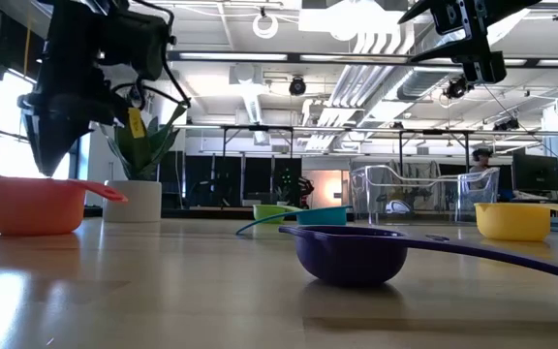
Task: Nest measuring cups in basket
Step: Stack the blue measuring cup into the red measuring cup
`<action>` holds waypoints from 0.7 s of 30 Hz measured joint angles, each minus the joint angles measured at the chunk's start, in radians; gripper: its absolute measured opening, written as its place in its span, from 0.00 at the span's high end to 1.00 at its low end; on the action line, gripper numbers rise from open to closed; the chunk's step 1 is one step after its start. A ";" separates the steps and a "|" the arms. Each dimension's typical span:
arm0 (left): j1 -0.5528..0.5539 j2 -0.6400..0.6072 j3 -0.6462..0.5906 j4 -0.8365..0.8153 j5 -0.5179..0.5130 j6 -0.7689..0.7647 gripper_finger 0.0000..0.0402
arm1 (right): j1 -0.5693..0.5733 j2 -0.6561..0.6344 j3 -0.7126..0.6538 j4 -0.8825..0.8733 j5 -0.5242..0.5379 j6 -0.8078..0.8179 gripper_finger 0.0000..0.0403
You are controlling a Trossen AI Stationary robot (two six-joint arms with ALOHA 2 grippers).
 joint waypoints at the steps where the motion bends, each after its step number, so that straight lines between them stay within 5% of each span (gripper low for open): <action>1: 0.000 0.010 0.000 0.001 0.005 0.010 0.81 | 0.000 0.000 0.000 0.000 0.000 0.000 0.48; 21: 0.000 0.104 0.000 0.006 0.110 0.077 0.81 | 0.000 0.000 0.000 0.000 -0.002 -0.016 0.48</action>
